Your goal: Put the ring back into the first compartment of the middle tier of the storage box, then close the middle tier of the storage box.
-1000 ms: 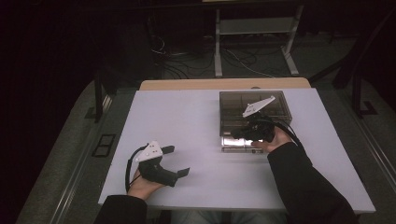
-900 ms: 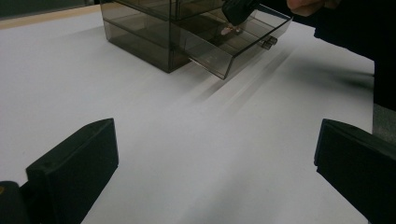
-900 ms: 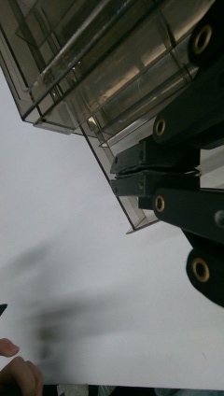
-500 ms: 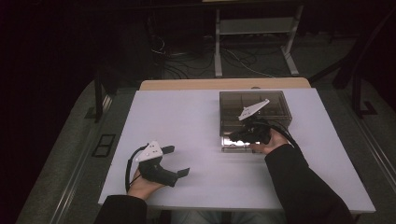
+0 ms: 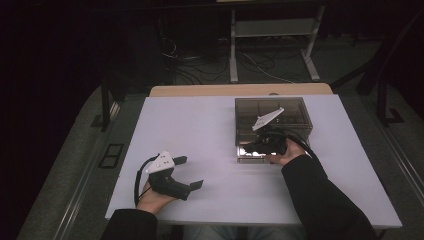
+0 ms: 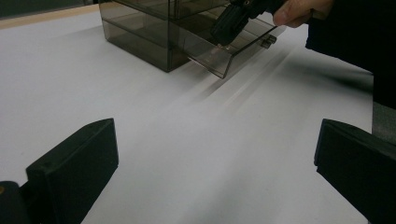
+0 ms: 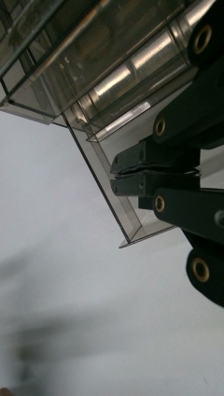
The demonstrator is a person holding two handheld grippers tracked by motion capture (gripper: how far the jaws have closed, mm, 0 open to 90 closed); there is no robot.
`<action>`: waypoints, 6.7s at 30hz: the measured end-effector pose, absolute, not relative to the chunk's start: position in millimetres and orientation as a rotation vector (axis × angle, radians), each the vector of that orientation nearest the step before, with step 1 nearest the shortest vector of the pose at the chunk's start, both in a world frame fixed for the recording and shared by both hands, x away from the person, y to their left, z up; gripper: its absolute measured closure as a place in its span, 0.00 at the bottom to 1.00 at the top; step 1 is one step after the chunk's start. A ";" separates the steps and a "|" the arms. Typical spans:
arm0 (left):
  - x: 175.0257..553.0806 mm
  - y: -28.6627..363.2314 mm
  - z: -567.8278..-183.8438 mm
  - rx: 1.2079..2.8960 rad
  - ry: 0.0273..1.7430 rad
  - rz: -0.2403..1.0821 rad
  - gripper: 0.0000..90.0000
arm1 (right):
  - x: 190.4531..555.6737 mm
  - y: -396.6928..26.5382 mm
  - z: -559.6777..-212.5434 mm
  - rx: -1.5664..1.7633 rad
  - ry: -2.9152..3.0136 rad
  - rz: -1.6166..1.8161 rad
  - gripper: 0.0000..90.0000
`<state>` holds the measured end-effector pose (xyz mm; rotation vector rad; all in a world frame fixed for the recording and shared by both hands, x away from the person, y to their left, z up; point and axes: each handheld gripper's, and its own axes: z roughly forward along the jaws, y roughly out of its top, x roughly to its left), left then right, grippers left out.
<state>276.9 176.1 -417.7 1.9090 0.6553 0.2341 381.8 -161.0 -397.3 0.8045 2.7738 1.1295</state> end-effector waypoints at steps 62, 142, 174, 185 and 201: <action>276.6 176.4 -417.3 1.915 0.644 0.234 0.00 | 335.3 -195.9 -376.6 0.973 2.603 1.283 0.21; 276.2 175.1 -417.5 1.919 0.642 0.231 0.00 | 302.6 -234.9 -417.2 1.051 2.778 1.103 0.48; 277.1 173.7 -418.3 1.929 0.638 0.230 0.00 | 323.2 -231.8 -423.9 1.131 2.720 1.019 0.99; 276.9 173.6 -418.3 1.929 0.638 0.230 0.00 | 325.3 -231.0 -422.6 1.150 2.697 1.024 0.99; 277.2 173.4 -418.5 1.929 0.638 0.229 0.00 | 331.0 -232.1 -419.7 1.189 2.646 1.048 0.99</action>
